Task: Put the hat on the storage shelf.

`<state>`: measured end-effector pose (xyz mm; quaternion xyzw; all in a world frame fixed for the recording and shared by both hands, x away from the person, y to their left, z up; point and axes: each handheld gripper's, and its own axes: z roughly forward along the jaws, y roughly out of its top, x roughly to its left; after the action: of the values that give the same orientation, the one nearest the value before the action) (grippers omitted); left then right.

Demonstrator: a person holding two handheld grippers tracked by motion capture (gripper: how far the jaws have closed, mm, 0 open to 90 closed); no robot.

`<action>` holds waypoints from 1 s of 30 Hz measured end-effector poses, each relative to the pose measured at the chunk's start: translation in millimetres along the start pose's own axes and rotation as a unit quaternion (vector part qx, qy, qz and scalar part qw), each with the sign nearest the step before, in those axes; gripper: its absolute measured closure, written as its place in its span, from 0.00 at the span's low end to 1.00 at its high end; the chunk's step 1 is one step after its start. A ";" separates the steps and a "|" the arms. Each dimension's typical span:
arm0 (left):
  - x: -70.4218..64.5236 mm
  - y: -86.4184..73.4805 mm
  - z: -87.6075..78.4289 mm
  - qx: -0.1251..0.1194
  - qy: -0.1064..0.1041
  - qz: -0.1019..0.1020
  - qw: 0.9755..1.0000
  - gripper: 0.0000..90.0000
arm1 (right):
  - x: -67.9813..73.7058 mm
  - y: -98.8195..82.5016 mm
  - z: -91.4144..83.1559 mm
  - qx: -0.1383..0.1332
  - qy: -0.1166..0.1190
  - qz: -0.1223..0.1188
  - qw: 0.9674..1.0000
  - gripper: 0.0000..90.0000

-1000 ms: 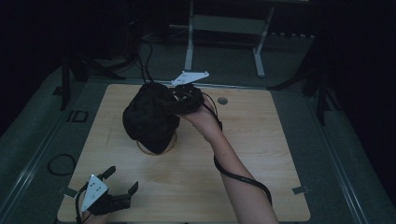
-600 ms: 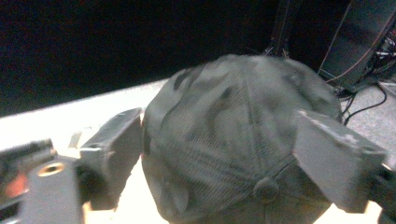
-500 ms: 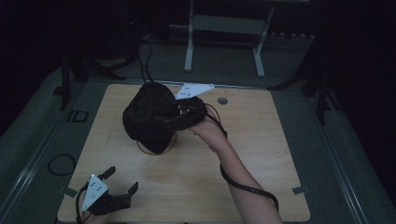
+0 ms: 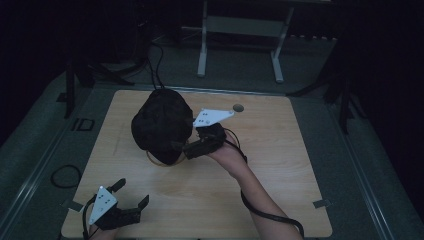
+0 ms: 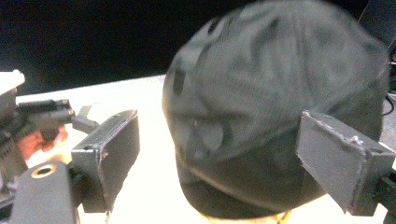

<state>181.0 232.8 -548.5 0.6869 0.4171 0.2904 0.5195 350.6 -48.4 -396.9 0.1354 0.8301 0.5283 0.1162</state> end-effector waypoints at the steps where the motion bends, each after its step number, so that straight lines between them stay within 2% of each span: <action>1: 0.0 0.0 0.3 0.001 -0.001 0.000 1.000 0.05 | 0.9 -3.6 0.7 0.001 -0.001 0.000 1.000 0.15; 12: -0.1 -0.5 -0.1 0.004 -0.004 0.001 1.000 0.05 | 7.7 -36.5 2.4 0.003 0.009 0.006 1.000 0.15; 19: 0.0 -0.5 -0.8 0.002 -0.003 0.001 1.000 0.05 | 10.3 -57.0 1.6 0.014 0.012 0.003 1.000 0.16; 30: -0.6 -0.6 -0.1 0.002 -0.005 0.001 1.000 0.05 | 12.5 -87.2 -2.5 0.030 0.013 0.012 0.999 0.16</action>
<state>180.5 232.4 -549.0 0.6898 0.4144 0.2871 0.5196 329.2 -81.5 -475.7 0.1416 0.8455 0.5061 0.0947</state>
